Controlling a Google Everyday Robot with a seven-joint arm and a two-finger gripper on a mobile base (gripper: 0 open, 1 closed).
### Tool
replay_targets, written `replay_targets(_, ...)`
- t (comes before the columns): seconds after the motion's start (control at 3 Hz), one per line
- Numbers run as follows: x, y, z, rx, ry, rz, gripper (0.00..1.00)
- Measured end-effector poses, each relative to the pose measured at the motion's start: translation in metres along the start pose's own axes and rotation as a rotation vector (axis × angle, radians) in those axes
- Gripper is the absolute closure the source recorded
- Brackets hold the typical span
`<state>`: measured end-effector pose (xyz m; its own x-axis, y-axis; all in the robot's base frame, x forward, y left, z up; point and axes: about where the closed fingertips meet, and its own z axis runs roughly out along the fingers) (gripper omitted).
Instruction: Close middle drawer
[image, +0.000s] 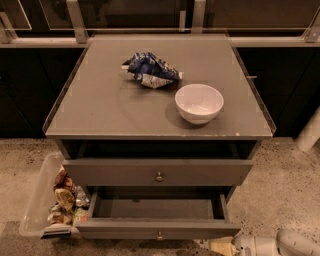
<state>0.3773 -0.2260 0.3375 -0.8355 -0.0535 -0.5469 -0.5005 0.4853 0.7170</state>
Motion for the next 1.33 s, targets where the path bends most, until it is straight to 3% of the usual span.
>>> replay_targets(0.33, -0.015, -0.01, 0.005, -0.004, -0.038, -0.026, 1.0)
replay_targets(0.67, -0.054, -0.013, 0.014, -0.01, -0.076, -0.104, 1.0)
replay_targets(1.0, -0.054, -0.013, 0.014, -0.01, -0.076, -0.104, 1.0)
replay_targets(1.33, -0.098, -0.015, 0.036, -0.004, -0.068, -0.203, 1.0)
